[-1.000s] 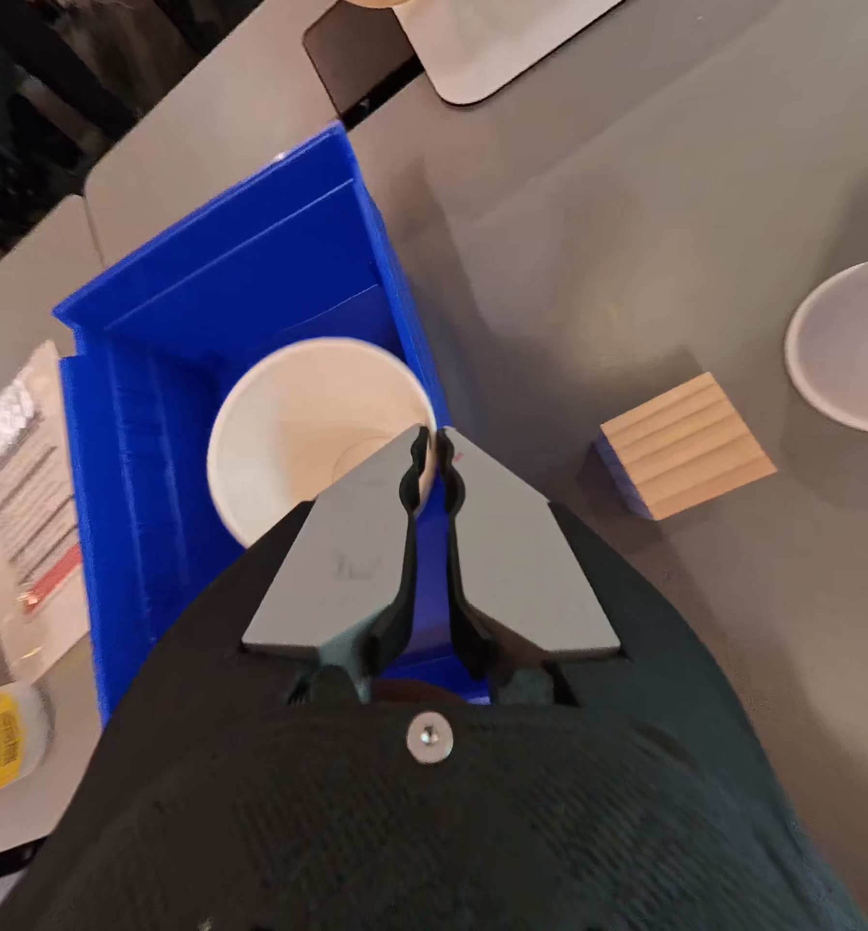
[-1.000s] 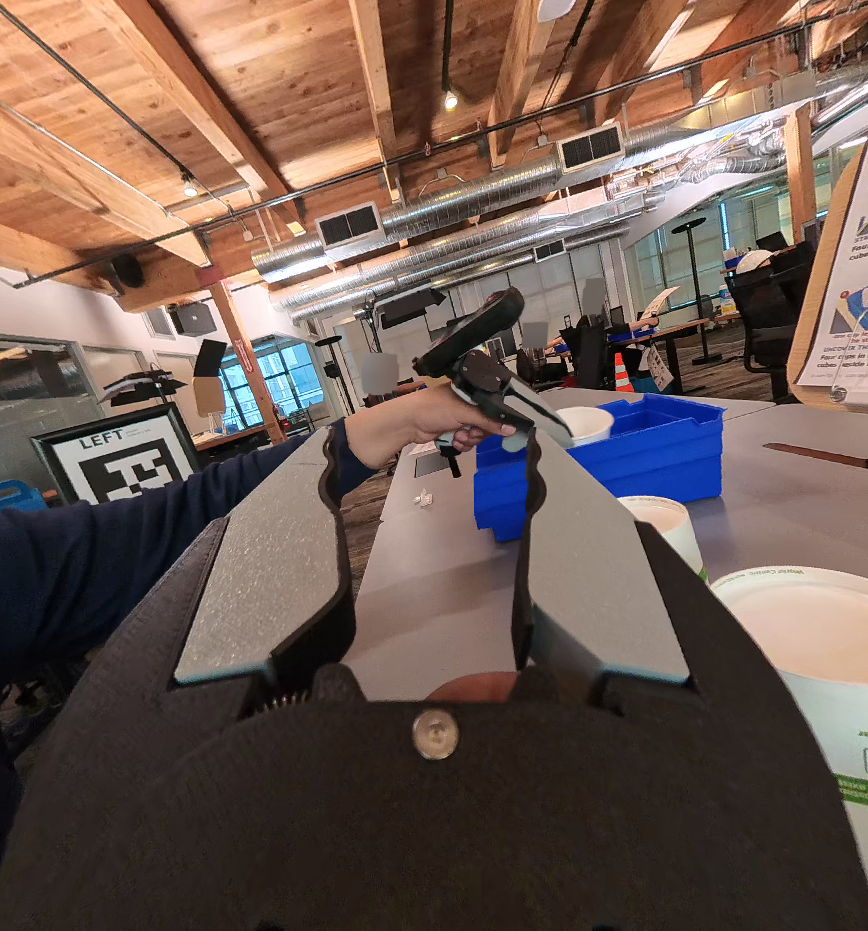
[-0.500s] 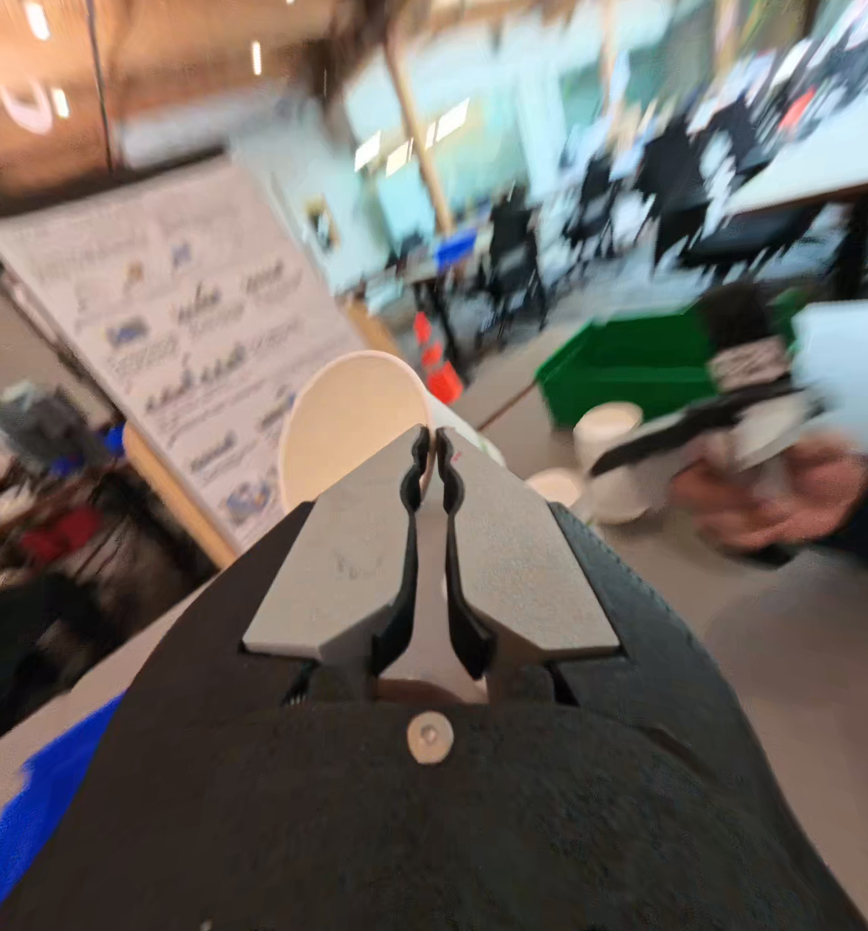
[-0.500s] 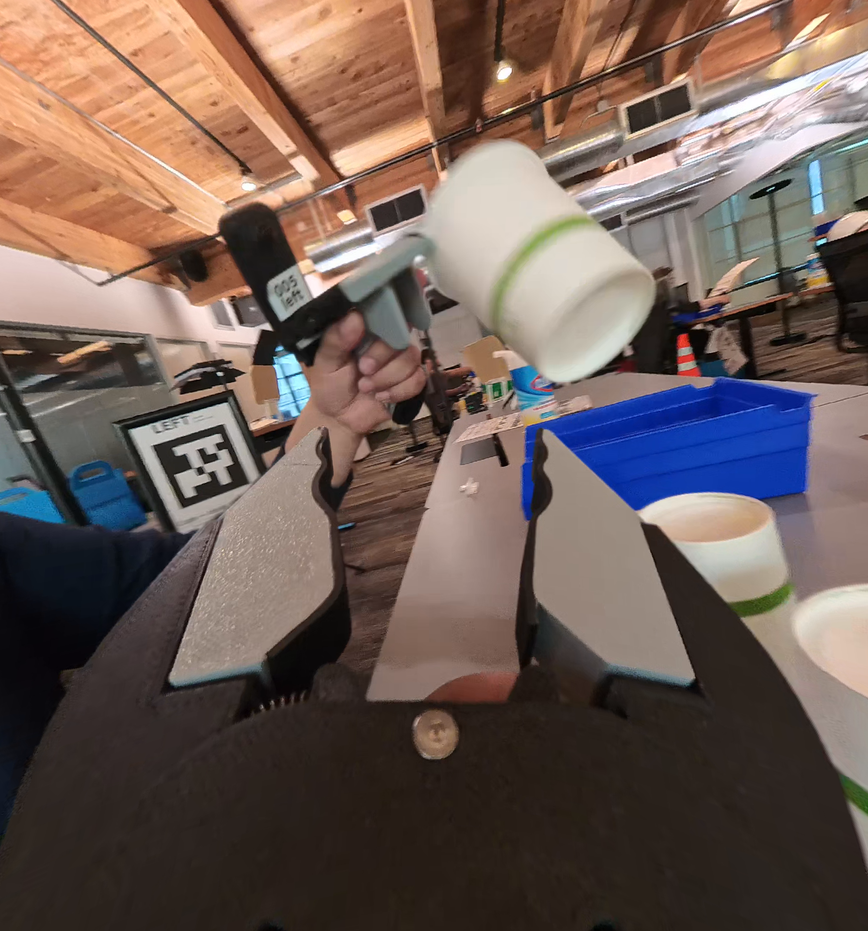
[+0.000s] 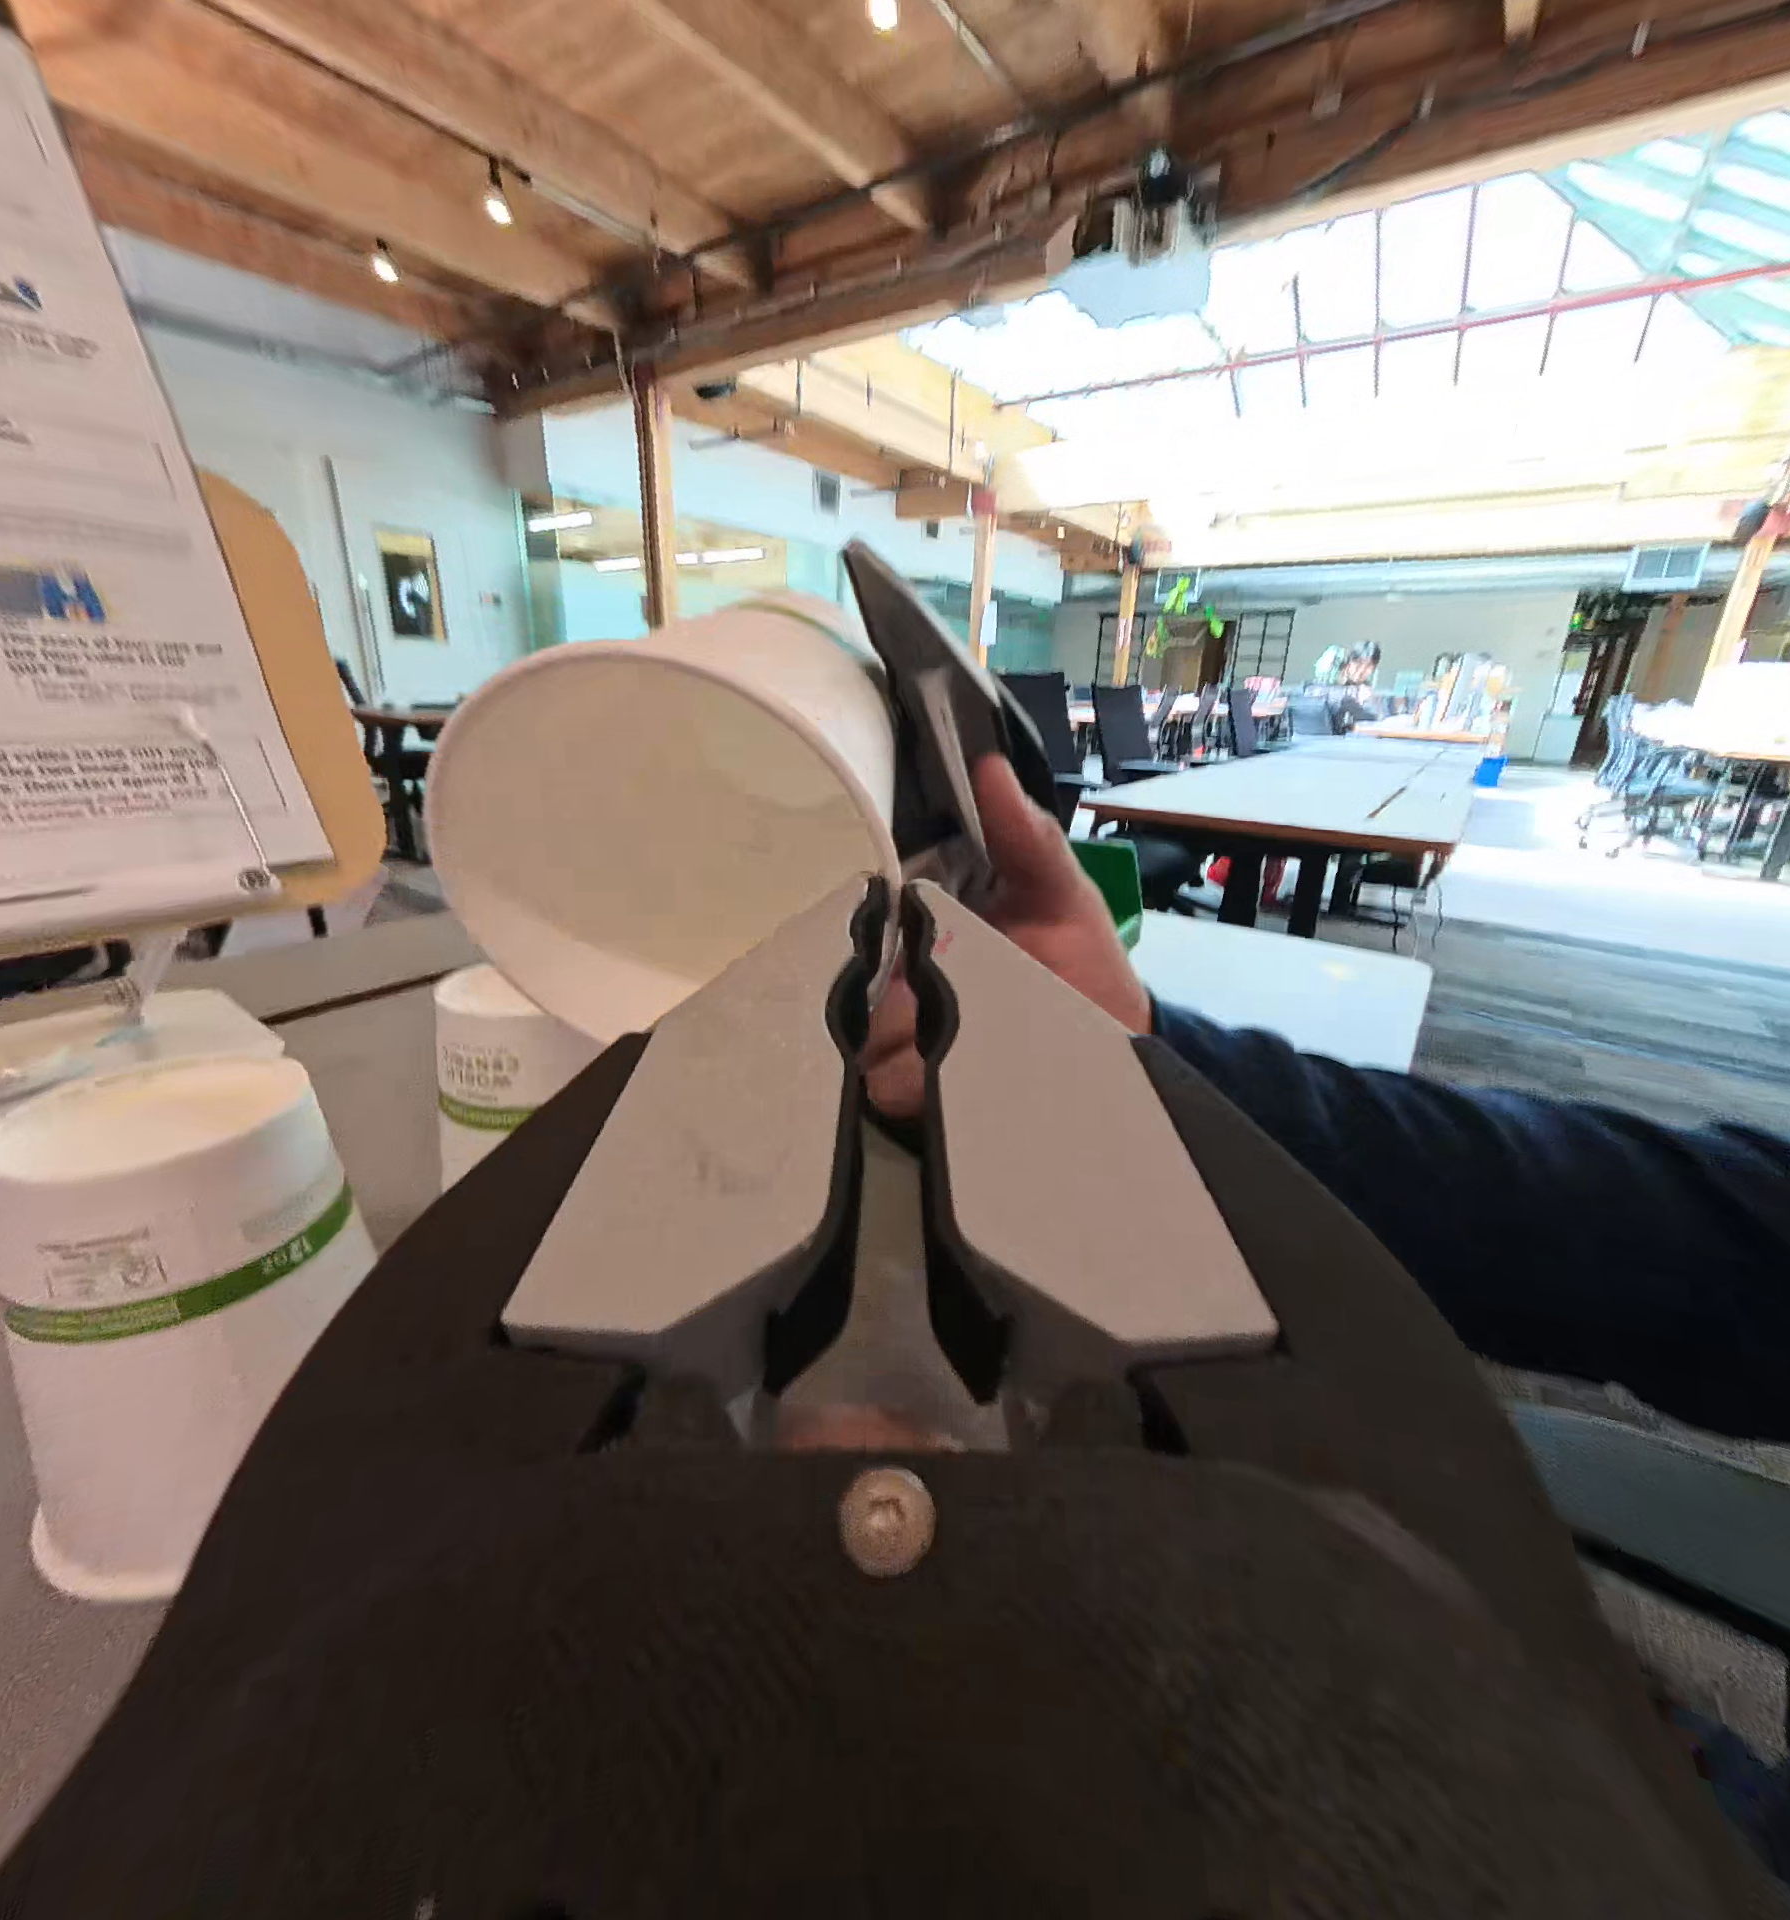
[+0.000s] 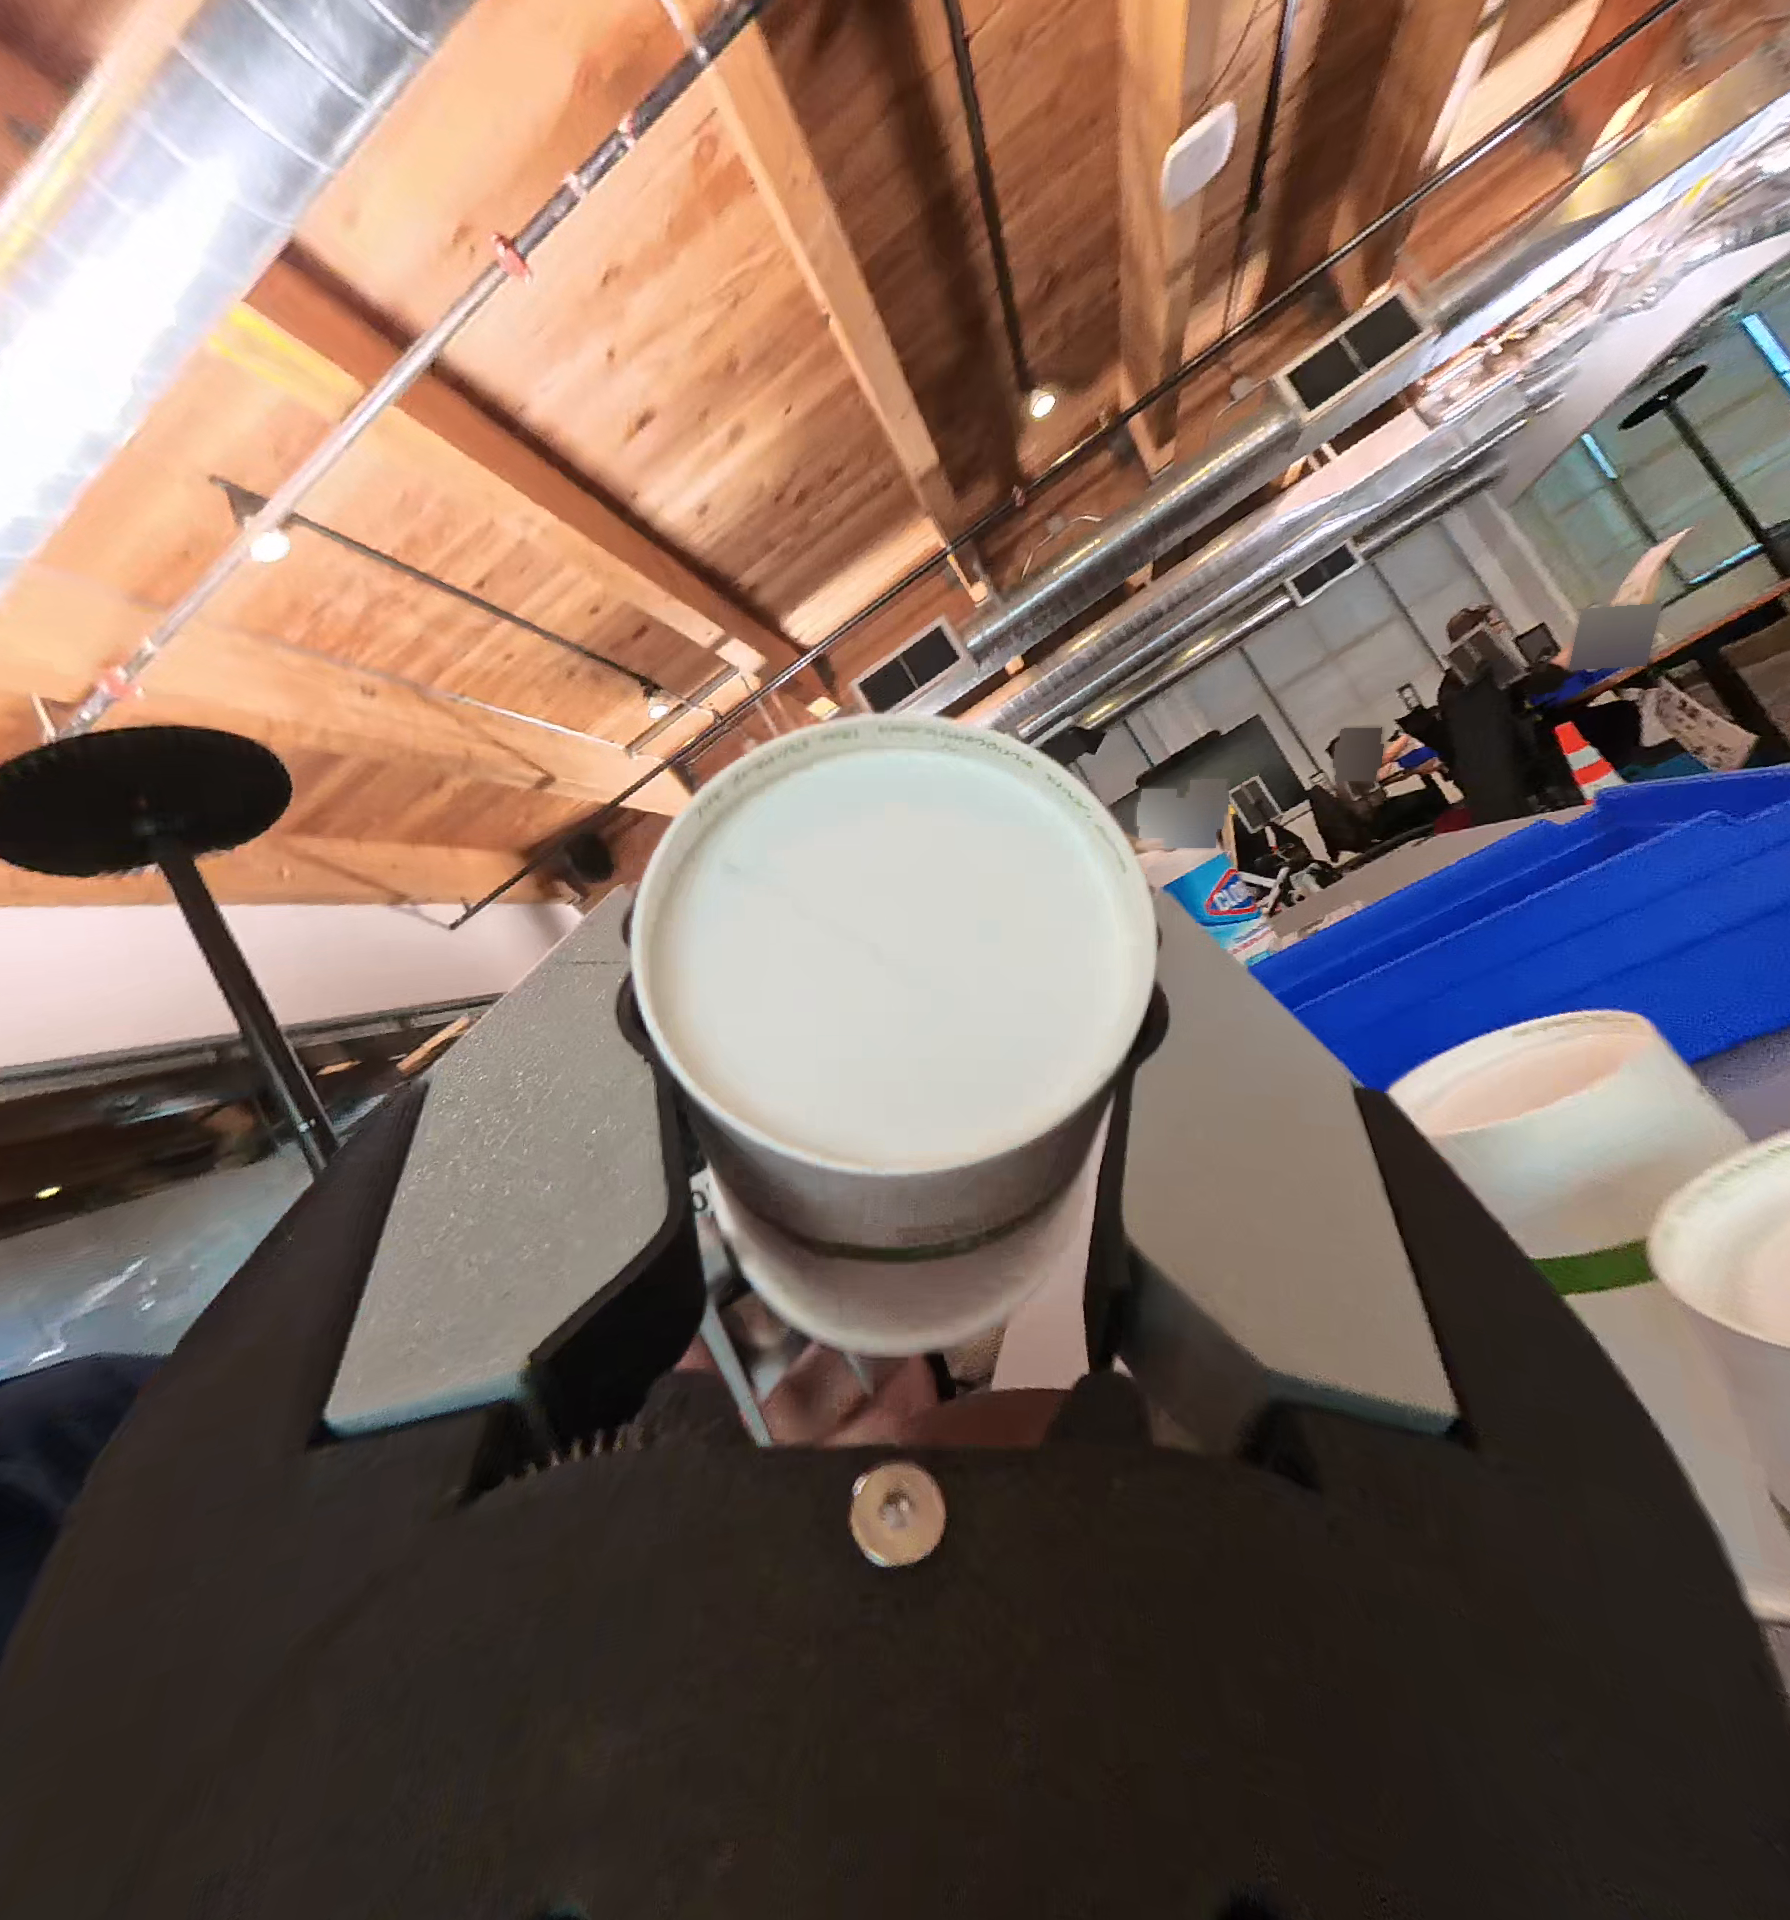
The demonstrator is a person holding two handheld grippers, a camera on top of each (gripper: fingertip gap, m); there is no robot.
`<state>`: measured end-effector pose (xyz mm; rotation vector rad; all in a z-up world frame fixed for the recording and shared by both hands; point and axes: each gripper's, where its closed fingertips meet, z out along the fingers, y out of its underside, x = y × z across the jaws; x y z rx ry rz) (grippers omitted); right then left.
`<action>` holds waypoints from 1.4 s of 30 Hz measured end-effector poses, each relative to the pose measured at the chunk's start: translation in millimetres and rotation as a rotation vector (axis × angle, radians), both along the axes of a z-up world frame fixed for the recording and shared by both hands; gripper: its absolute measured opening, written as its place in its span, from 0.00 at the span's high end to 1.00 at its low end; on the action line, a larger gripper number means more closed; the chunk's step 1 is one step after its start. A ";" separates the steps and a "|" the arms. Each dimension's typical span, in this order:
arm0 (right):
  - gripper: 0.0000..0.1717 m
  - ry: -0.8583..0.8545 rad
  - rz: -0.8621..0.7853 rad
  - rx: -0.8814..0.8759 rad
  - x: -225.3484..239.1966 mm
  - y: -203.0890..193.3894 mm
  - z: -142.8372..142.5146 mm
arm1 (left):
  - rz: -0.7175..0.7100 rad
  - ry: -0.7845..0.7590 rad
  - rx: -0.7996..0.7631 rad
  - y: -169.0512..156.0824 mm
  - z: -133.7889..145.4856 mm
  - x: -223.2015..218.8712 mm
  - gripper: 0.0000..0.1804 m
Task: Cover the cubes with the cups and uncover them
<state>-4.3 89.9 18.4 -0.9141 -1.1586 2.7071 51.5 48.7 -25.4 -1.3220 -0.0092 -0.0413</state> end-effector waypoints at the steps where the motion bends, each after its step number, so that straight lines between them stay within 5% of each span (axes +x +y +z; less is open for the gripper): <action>1: 0.48 -0.010 -0.014 0.005 -2.3 1.1 -1.4 | -0.004 0.015 -0.035 4.9 -10.4 2.3 0.99; 6: 0.47 -0.024 -0.060 0.156 -8.1 -16.9 -15.4 | 0.033 0.087 -0.202 26.7 -56.3 10.2 0.98; 12: 0.47 -0.003 -0.092 0.330 -8.7 -30.9 -26.8 | 0.012 0.027 -0.263 20.2 -69.9 5.5 0.98; 17: 0.48 0.022 -0.114 0.395 -6.0 -35.2 -27.2 | -0.006 -0.024 -0.318 -13.3 -71.4 -5.2 0.72; 21: 0.47 0.014 -0.049 0.396 -2.3 -43.9 -29.9 | 0.112 -0.061 -0.304 -39.4 -55.6 -32.7 0.67; 27: 0.47 0.033 0.006 0.519 4.2 -67.5 -45.2 | 0.128 -0.086 -0.387 -23.1 -60.8 -39.6 0.49; 32: 0.47 0.034 0.088 0.560 11.9 -84.9 -56.1 | -0.035 -0.084 -0.534 8.3 -90.3 -15.2 0.47; 37: 0.47 0.026 0.073 0.590 9.5 -84.9 -60.3 | -0.022 -0.053 -0.504 11.2 -90.8 -19.1 0.49; 42: 0.54 0.027 0.000 0.513 3.5 -69.9 -47.8 | 0.147 -0.015 -0.440 -10.8 -66.9 -66.3 0.48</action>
